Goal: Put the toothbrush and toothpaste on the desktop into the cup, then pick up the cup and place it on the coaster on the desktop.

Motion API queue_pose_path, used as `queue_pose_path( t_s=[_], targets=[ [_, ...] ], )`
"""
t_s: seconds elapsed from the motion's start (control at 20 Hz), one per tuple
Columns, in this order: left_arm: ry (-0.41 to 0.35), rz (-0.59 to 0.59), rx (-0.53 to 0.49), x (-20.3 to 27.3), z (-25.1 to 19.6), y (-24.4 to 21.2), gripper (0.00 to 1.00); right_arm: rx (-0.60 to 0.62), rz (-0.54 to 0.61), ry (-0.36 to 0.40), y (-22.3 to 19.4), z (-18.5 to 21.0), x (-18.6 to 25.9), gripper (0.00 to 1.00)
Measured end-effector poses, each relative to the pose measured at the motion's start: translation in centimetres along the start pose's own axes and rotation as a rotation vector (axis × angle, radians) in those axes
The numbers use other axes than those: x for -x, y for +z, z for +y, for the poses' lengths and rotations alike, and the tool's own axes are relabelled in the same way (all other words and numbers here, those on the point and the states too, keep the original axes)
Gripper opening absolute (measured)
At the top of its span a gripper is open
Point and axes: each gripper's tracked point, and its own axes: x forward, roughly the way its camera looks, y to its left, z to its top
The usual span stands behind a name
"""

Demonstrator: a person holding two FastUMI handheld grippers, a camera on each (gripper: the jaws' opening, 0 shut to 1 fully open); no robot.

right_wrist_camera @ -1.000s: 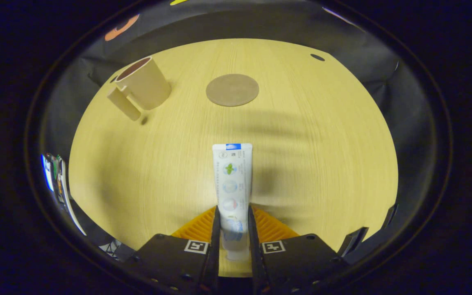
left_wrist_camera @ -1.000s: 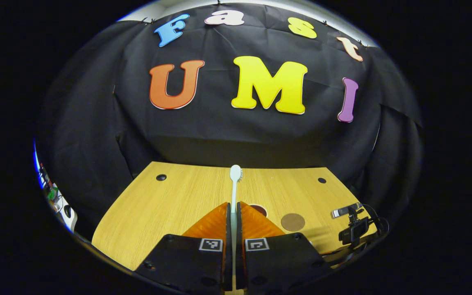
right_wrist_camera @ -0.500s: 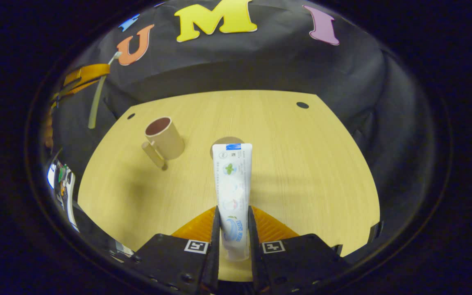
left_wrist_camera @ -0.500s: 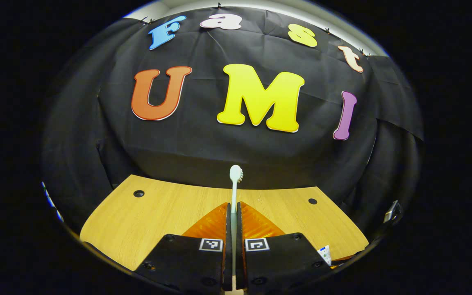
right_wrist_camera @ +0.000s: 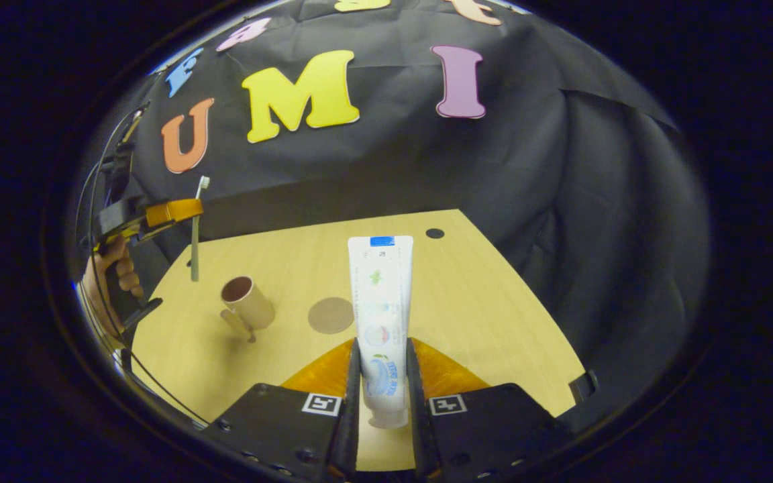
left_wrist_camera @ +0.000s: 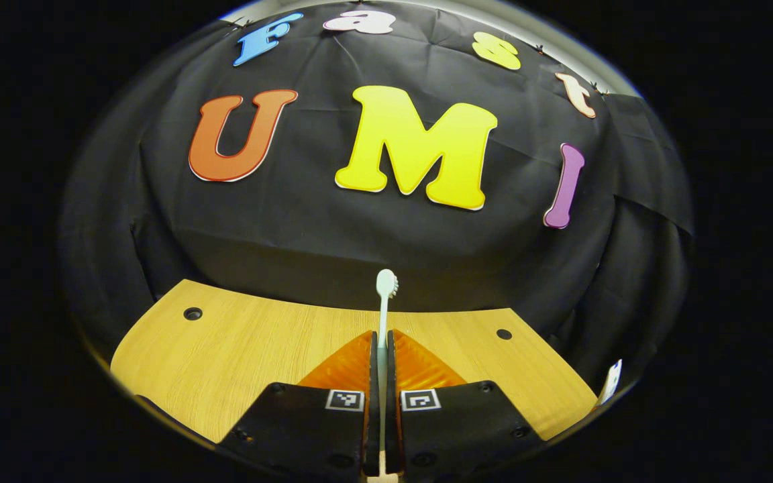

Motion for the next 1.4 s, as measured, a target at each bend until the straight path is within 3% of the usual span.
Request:
queue_pose_path(
  t_s=[0.4,0.5,0.55,1.0,1.05,1.1,1.15,1.2,1.35,1.4],
  targets=[
    [-0.003,0.05,0.003,-2.4,0.1,-3.4,0.08,-0.07,0.015,-0.084,-0.6,-3.6,-0.1,0.35],
    [-0.008,0.061,-0.001,-2.7,0.2,-3.9,0.08,-0.058,0.021,-0.103,-0.8,-3.8,-0.2,0.31],
    [-0.005,0.071,-0.004,-2.8,0.3,-4.4,0.08,-0.052,0.024,-0.104,-1.1,-3.9,-0.1,0.34],
    [-0.004,0.096,0.018,-2.7,1.0,-5.1,0.11,-0.013,0.057,-0.094,-2.8,-3.1,0.4,0.33],
    [-0.003,0.106,0.028,-2.5,0.9,-5.5,0.2,-0.011,0.057,-0.095,-2.8,-3.1,0.4,0.33],
    [-0.008,0.115,0.043,-2.3,0.9,-5.7,0.12,-0.009,0.055,-0.095,-2.8,-3.1,0.4,0.33],
    [0.007,0.125,0.05,-2.2,1.2,-6.0,0.19,-0.008,0.053,-0.095,-2.7,-3.0,0.5,0.32],
    [0.03,0.133,0.05,-1.5,1.8,-6.2,0.48,-0.006,0.053,-0.094,-2.6,-3.0,0.4,0.33],
    [0.075,0.129,0.034,-0.9,2.8,-6.3,0.58,0.007,0.041,-0.075,-2.0,-2.3,0.2,0.33],
    [0.088,0.128,0.024,-0.4,3.1,-6.3,0.7,0.014,0.035,-0.065,-1.7,-2.0,0.0,0.33]
  ],
)
